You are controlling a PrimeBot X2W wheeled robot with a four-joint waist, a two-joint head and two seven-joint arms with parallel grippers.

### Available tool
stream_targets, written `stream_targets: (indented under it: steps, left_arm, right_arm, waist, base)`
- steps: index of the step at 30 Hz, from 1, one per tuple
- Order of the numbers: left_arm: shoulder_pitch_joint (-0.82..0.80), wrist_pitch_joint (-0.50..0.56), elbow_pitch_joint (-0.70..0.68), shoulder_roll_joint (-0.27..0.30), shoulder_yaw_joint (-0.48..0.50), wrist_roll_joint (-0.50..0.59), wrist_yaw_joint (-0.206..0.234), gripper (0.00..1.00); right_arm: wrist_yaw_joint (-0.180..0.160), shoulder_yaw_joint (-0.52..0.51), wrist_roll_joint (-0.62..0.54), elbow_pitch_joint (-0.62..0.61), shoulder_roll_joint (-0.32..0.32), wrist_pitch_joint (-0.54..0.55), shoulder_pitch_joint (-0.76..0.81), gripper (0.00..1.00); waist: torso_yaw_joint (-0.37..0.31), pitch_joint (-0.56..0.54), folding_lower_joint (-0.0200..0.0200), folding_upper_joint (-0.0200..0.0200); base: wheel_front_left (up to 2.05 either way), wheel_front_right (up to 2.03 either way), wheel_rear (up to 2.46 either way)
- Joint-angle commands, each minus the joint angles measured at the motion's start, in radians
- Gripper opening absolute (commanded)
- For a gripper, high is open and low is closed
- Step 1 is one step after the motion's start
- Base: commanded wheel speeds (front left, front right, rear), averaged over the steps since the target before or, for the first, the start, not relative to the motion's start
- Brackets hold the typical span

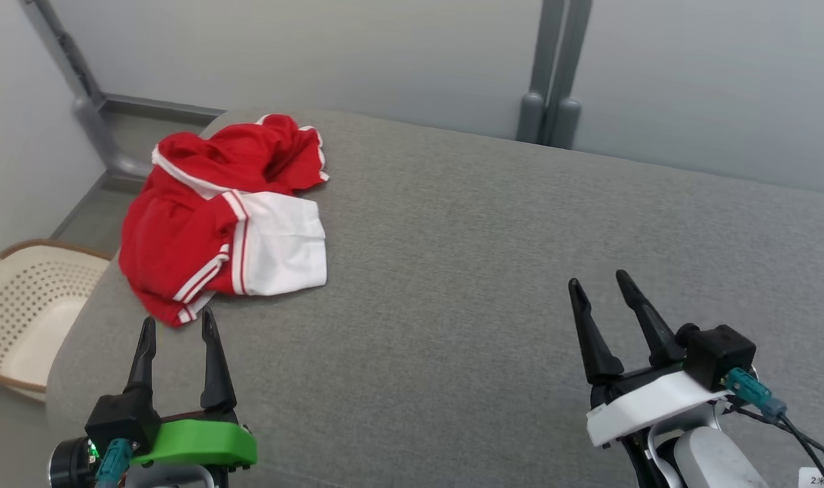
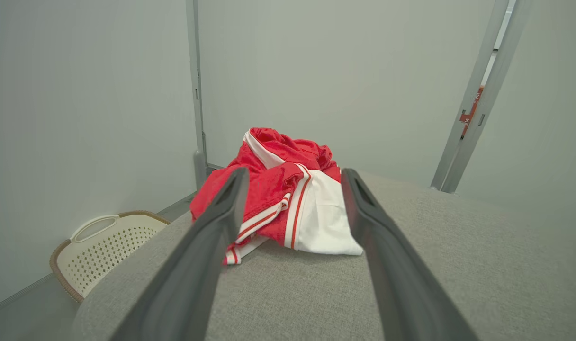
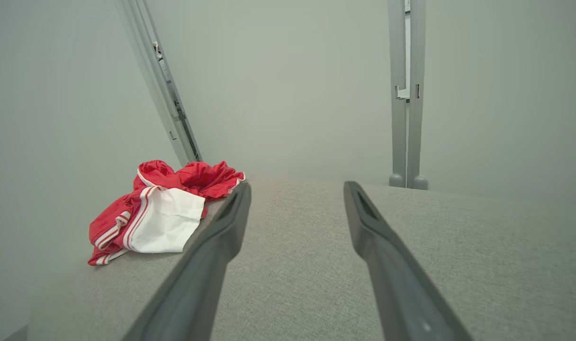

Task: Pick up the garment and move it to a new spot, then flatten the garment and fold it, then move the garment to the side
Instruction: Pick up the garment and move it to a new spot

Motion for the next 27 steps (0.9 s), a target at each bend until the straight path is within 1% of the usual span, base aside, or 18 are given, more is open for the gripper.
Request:
stream_targets:
  steps: [1,5,12,17,20,22,25,27]
  left_arm:
    - [0.015,-0.003,0.001,0.005,0.005,0.003,-0.005,1.00]
    - [0.025,-0.003,0.003,0.005,0.023,-0.014,-0.004,1.00]
    - [0.040,-0.003,-0.018,0.005,0.043,-0.030,0.007,1.00]
    - [0.040,-0.003,-0.015,0.005,0.047,-0.031,0.003,1.00]
    - [0.035,-0.003,0.011,0.005,0.035,-0.045,-0.025,1.00]
    - [0.005,0.004,0.034,0.024,0.026,-0.046,-0.059,1.00]
    - [-0.053,0.090,0.054,0.060,0.015,-0.072,-0.104,1.00]
    - [-0.099,0.175,0.057,0.092,0.013,-0.078,-0.120,1.00]
  right_arm:
    - [0.000,0.012,0.010,0.003,-0.002,-0.003,0.012,1.00]
    - [0.000,0.047,0.023,0.008,-0.007,-0.003,0.006,1.00]
    - [0.000,0.086,0.041,0.010,-0.026,-0.003,-0.020,1.00]
    - [0.000,0.102,0.055,0.007,-0.032,-0.003,-0.021,1.00]
    - [0.000,0.103,0.059,0.000,-0.031,-0.003,-0.015,1.00]
    - [0.000,0.094,0.057,-0.015,-0.036,-0.003,-0.013,1.00]
    - [0.000,0.090,0.051,-0.039,-0.050,-0.003,-0.013,1.00]
    - [0.000,0.104,0.048,-0.056,-0.066,-0.003,-0.017,1.00]
  waist:
    - [0.110,-0.001,0.0000,0.0000]
    - [0.153,-0.001,0.0000,0.0000]
    - [0.162,0.010,0.0000,0.0000]
    - [0.160,0.005,0.0000,0.0000]
    - [0.156,0.000,0.0000,0.0000]
    - [0.153,0.004,0.0000,0.0000]
    - [0.149,0.017,0.0000,0.0000]
    - [0.138,0.031,0.0000,0.0000]
  base:
    - [0.00,0.00,0.00]
    - [0.00,0.00,0.00]
    - [0.00,0.00,0.00]
    - [0.00,0.00,0.00]
    - [0.00,0.00,0.00]
    - [0.00,0.00,0.00]
    - [0.00,0.00,0.00]
    - [0.00,0.00,0.00]
